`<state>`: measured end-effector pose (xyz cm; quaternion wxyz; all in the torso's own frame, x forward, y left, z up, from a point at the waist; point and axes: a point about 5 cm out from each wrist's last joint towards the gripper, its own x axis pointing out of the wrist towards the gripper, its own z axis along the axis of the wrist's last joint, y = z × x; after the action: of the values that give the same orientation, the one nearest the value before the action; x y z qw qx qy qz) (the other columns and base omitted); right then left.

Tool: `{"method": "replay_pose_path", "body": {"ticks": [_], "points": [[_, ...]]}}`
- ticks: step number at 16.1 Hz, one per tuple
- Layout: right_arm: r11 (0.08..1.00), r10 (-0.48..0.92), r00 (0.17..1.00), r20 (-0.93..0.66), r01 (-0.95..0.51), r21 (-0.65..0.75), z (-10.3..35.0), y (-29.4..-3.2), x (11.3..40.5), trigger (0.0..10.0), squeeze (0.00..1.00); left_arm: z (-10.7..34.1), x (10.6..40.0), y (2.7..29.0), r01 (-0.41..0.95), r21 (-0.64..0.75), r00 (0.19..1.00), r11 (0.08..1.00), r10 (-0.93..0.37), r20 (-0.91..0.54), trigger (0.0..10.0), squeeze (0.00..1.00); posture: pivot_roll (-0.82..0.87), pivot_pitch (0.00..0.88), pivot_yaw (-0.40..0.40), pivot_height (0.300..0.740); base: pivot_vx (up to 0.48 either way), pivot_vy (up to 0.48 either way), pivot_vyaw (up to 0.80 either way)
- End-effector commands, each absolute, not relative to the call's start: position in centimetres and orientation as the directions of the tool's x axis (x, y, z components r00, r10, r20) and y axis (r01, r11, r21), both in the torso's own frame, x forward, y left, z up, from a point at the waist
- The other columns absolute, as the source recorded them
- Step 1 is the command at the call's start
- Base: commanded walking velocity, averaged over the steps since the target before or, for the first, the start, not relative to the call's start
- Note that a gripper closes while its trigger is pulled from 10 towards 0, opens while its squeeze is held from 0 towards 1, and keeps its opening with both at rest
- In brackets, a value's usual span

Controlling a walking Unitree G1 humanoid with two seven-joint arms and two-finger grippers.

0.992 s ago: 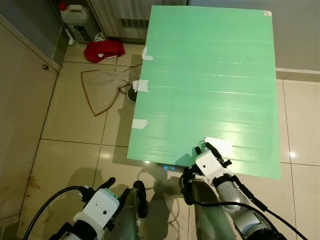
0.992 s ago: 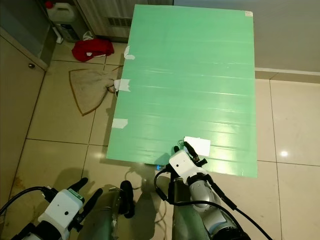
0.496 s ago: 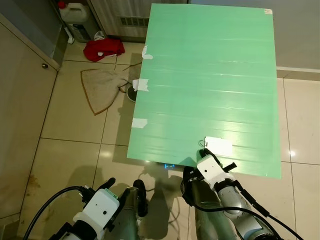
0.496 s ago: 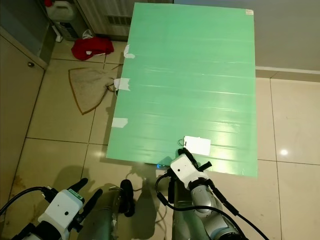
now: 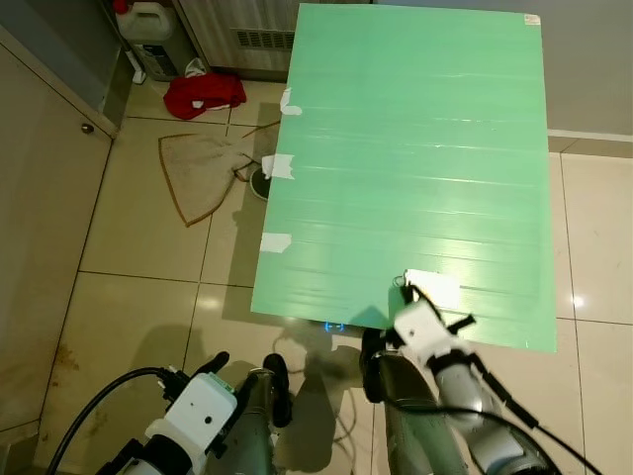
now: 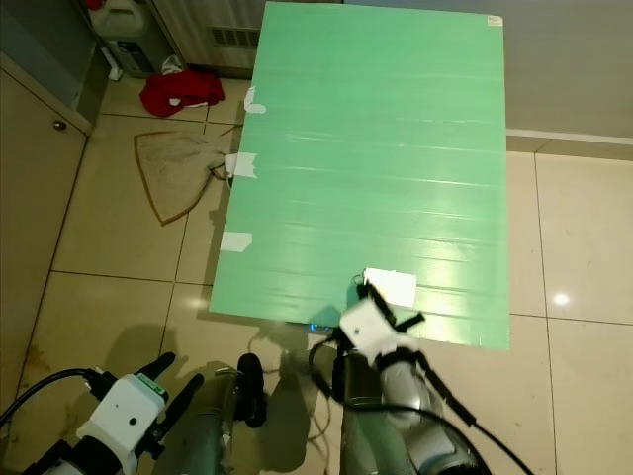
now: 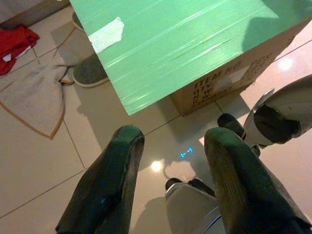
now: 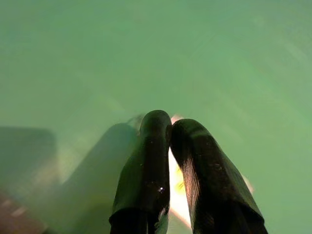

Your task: Hang keys on a hook

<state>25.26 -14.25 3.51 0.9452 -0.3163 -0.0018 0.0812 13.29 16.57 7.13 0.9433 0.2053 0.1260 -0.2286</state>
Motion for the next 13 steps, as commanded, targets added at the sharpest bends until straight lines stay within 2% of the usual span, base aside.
{"method": "replay_pose_path", "body": {"ticks": [1, 3, 5, 11, 12, 13], "points": [[0.780, 0.135, 0.988, -0.082, -0.156, -0.606, 2.7, -14.5, 24.6, 10.0, 1.00, 6.2, 12.3, 16.3, 0.516, 0.293, 0.834, 0.805, -0.395, -0.385, 10.0, 0.00, 0.08, 0.527, 0.065, 0.736, 0.000, 0.000, 0.00], [0.775, 0.132, 0.987, -0.090, -0.159, -0.612, 2.7, -14.7, 24.7, 10.0, 1.00, 6.1, 11.9, 15.9, 0.543, 0.250, 0.814, 0.802, -0.431, -0.389, 10.0, 0.00, 0.08, 0.525, 0.063, 0.736, 0.000, 0.000, 0.00], [0.767, 0.135, 0.986, -0.102, -0.169, -0.618, 2.5, -14.8, 24.8, 10.0, 1.00, 5.9, 11.3, 15.1, 0.616, 0.233, 0.767, 0.752, -0.508, -0.392, 10.0, 0.00, 0.08, 0.527, 0.063, 0.736, 0.000, 0.000, 0.00], [0.777, 0.153, 0.976, -0.158, -0.217, -0.590, 1.9, -14.4, 25.1, 10.0, 1.00, 5.7, 11.8, 15.1, 0.618, 0.206, 0.763, 0.758, -0.516, -0.389, 10.0, 0.00, 0.08, 0.533, 0.065, 0.736, 0.000, 0.000, 0.00], [0.779, 0.161, 0.972, -0.172, -0.232, -0.582, 1.7, -14.2, 25.1, 10.0, 0.94, 5.7, 11.8, 15.0, 0.620, 0.204, 0.762, 0.757, -0.519, -0.387, 10.0, 0.00, 0.08, 0.533, 0.065, 0.736, 0.000, 0.000, 0.00], [0.784, 0.169, 0.969, -0.182, -0.244, -0.571, 1.7, -13.8, 25.3, 10.0, 0.00, 5.8, 11.7, 14.9, 0.622, 0.203, 0.761, 0.756, -0.523, -0.383, 10.0, 0.00, 0.09, 0.535, 0.065, 0.736, 0.000, 0.000, 0.00]]}}
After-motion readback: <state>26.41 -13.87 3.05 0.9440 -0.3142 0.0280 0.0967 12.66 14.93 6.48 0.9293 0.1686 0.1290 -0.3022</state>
